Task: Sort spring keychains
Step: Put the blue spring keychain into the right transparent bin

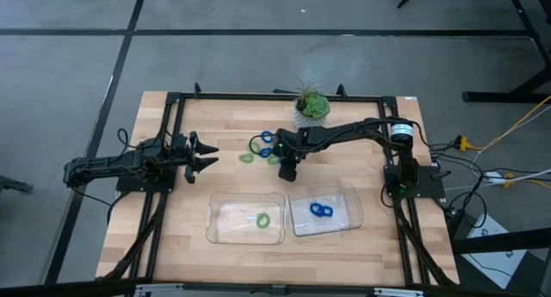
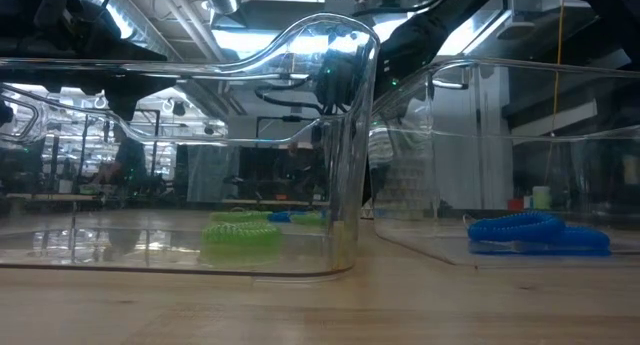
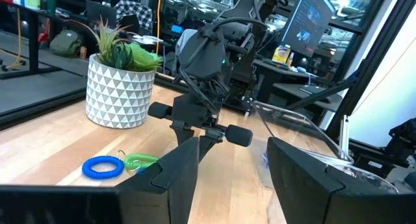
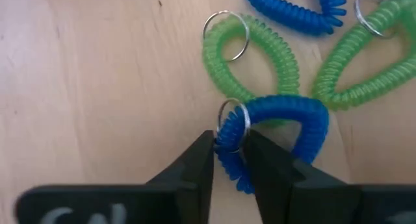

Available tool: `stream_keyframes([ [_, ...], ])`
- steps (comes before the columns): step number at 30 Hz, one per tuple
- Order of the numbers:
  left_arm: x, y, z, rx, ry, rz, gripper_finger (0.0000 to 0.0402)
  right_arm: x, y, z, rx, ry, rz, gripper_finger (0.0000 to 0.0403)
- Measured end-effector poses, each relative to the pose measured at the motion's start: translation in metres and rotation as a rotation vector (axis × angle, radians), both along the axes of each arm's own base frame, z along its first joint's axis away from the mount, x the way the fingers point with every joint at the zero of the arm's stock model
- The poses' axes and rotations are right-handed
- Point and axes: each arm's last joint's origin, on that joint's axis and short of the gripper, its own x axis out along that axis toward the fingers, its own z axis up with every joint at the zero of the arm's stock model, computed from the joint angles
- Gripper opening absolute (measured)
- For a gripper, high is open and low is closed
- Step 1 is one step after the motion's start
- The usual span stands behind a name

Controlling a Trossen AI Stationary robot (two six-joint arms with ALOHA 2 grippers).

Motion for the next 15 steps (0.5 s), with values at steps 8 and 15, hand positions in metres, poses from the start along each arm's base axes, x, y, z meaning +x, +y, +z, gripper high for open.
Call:
stream_keyframes([
  [8, 0.0000, 0.0000, 0.0000, 0.000, 0.000, 0.000, 0.0178, -0.0011, -0.0002, -0.0008, 0.004, 0.013, -0.008, 0.0015],
  [15, 0.0000, 0.0000, 0.0000, 0.000, 0.000, 0.000, 0.0178, 0.0012, 0.0001, 0.0089, 0.017, 0.069, 0.002, 0.0037],
])
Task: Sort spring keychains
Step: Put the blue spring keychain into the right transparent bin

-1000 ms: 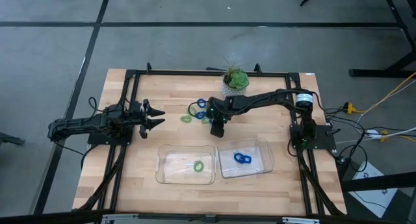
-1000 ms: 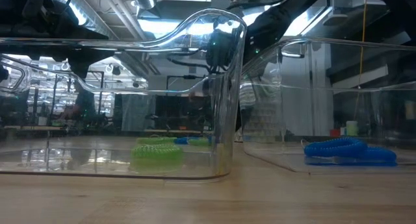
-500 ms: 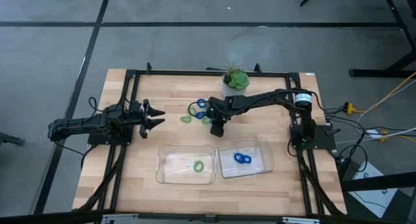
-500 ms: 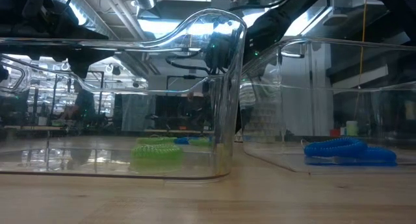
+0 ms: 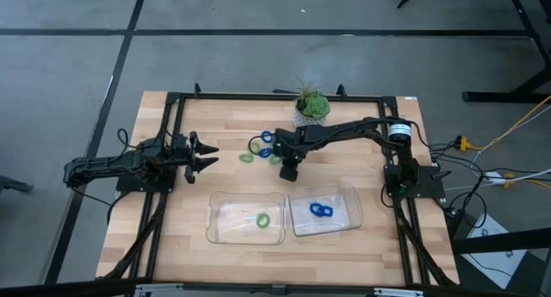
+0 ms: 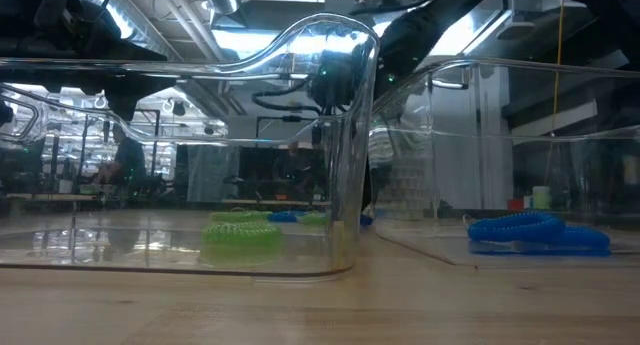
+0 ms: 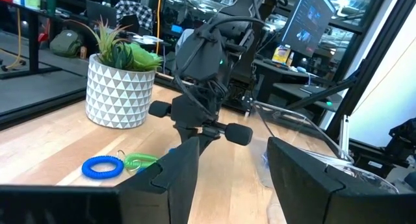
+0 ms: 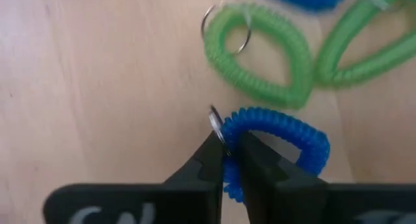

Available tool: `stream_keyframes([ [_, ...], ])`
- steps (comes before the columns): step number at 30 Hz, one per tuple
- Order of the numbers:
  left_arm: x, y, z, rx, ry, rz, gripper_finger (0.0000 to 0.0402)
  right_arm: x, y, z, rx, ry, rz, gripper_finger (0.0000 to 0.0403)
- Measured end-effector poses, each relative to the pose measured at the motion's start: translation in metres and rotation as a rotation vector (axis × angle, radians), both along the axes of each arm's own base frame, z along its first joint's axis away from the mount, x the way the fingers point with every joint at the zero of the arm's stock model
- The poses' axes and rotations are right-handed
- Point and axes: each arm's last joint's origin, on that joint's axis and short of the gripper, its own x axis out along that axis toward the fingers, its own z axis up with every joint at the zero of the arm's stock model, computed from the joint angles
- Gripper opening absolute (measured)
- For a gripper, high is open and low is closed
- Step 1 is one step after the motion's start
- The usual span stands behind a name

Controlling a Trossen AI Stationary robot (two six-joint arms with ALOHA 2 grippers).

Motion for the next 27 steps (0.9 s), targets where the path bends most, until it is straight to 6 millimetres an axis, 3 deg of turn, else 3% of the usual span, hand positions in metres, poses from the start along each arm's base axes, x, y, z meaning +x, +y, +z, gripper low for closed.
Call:
stream_keyframes([
  [9, 0.000, 0.000, 0.000, 0.000, 0.000, 0.000, 0.0178, 0.017, -0.003, 0.047, -0.022, -0.015, 0.057, 0.0016],
  [15, 0.000, 0.000, 0.000, 0.000, 0.000, 0.000, 0.0178, 0.029, -0.005, 0.086, -0.043, -0.092, 0.075, 0.0026],
  [27, 0.000, 0.000, 0.000, 0.000, 0.000, 0.000, 0.0178, 0.041, 0.000, 0.139, 0.122, -0.281, 0.177, 0.0016],
])
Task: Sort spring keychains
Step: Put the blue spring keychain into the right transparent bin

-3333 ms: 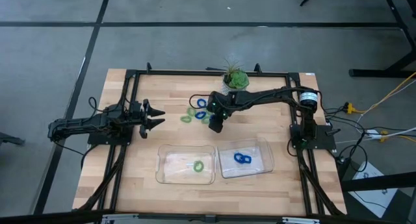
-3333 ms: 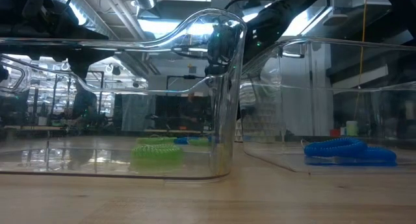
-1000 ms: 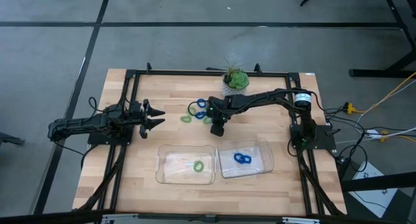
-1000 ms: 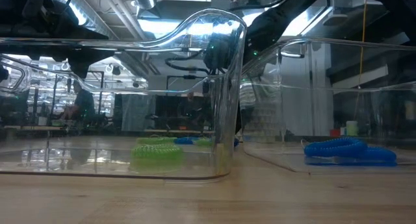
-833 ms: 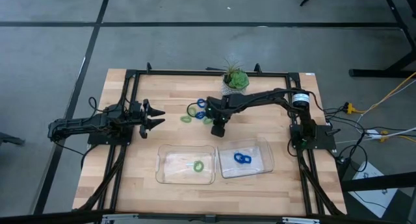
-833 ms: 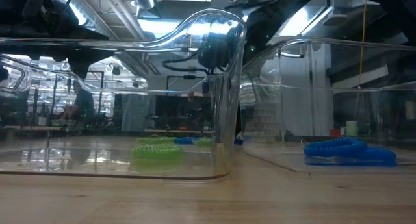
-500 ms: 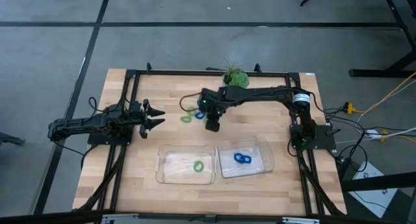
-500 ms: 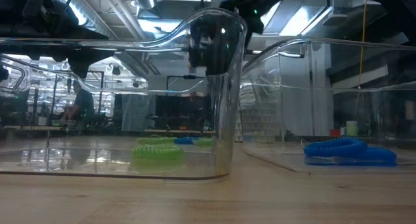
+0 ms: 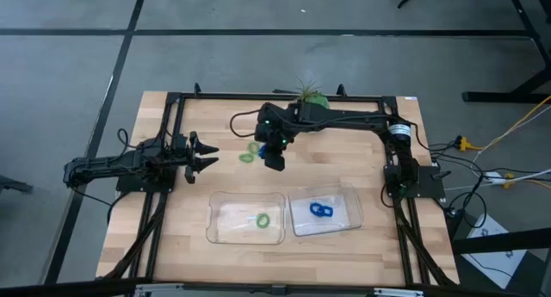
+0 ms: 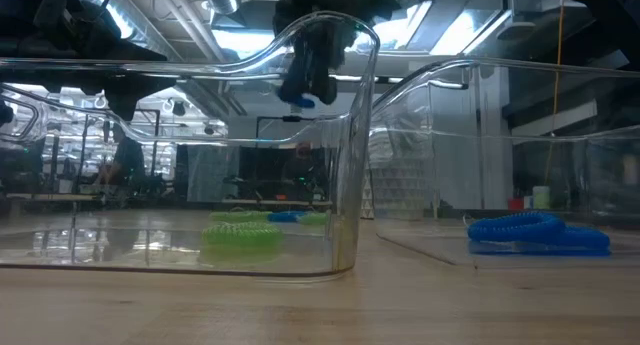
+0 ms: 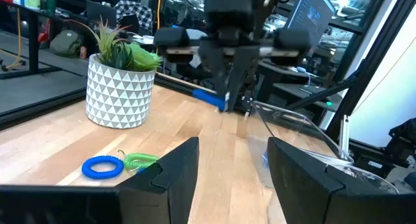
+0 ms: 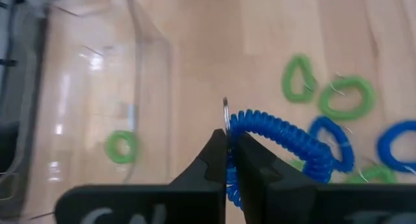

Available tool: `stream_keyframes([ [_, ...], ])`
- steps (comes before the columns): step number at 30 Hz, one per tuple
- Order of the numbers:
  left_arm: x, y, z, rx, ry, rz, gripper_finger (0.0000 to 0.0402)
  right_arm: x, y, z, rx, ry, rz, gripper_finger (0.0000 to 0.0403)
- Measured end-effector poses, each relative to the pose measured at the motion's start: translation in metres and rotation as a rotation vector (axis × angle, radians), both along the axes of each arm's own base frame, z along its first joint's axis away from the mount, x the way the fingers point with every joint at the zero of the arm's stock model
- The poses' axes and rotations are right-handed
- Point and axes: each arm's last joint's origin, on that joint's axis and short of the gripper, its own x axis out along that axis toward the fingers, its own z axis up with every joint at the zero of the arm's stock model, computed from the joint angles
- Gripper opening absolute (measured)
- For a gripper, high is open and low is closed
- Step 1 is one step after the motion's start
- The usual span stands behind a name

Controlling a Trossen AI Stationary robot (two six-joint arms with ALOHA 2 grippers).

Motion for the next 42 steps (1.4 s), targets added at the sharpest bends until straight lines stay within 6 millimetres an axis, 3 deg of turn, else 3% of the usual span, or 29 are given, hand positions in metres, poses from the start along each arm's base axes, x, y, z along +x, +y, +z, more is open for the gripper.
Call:
stream_keyframes([
  [10, 0.000, 0.000, 0.000, 0.000, 0.000, 0.000, 0.0178, 0.001, 0.009, 0.014, 0.061, -0.051, 0.092, 0.0016],
  [19, 0.000, 0.000, 0.000, 0.000, 0.000, 0.000, 0.0178, 0.001, 0.043, 0.020, 0.040, -0.064, 0.198, 0.0016],
  [32, 0.000, 0.000, 0.000, 0.000, -0.001, 0.000, 0.0178, -0.021, 0.075, 0.058, -0.037, -0.150, 0.269, 0.0016],
  [42, 0.000, 0.000, 0.000, 0.000, 0.000, 0.000, 0.0178, -0.040, 0.084, 0.065, -0.137, -0.074, 0.261, 0.0016],
])
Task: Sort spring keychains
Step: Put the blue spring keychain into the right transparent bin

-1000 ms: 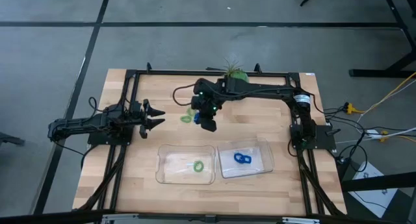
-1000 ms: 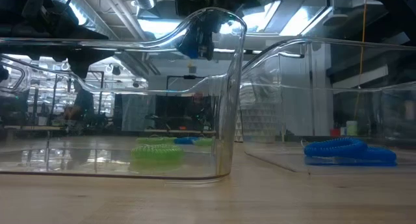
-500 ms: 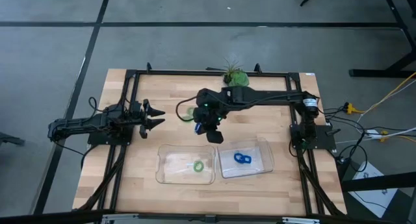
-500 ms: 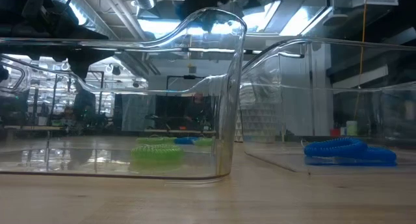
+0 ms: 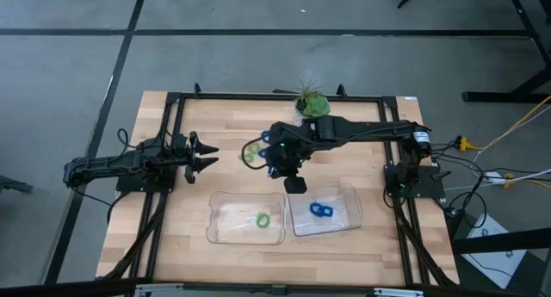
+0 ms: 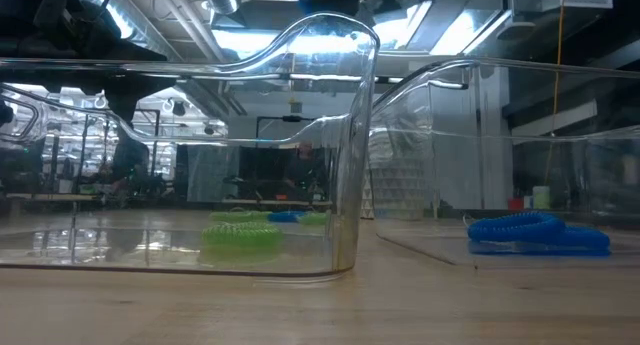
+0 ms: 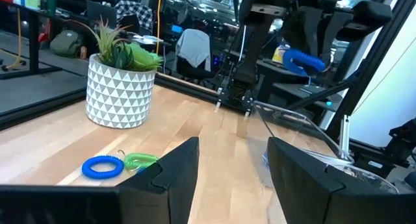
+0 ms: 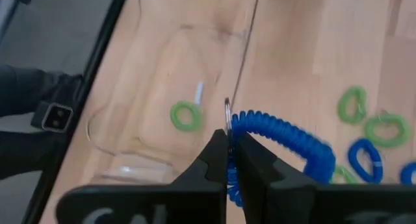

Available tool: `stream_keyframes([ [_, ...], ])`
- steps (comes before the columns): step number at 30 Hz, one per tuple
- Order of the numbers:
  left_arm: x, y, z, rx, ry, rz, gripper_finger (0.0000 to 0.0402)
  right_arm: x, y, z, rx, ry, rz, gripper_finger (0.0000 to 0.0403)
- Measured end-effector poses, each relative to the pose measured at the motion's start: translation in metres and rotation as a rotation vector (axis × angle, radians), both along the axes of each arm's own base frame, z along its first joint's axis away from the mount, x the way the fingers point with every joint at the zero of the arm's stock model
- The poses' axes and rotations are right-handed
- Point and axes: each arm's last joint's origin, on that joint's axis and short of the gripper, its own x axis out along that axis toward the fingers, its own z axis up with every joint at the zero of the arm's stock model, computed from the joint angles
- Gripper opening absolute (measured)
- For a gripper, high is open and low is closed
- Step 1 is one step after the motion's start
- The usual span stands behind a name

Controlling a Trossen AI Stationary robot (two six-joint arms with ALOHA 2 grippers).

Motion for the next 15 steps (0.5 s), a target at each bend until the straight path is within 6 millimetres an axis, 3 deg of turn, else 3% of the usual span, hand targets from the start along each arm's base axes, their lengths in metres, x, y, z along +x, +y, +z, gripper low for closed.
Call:
stream_keyframes([
  [15, 0.000, 0.000, 0.000, 0.000, 0.000, 0.000, 0.0178, -0.024, 0.009, 0.003, -0.023, 0.132, 0.043, 0.0016],
])
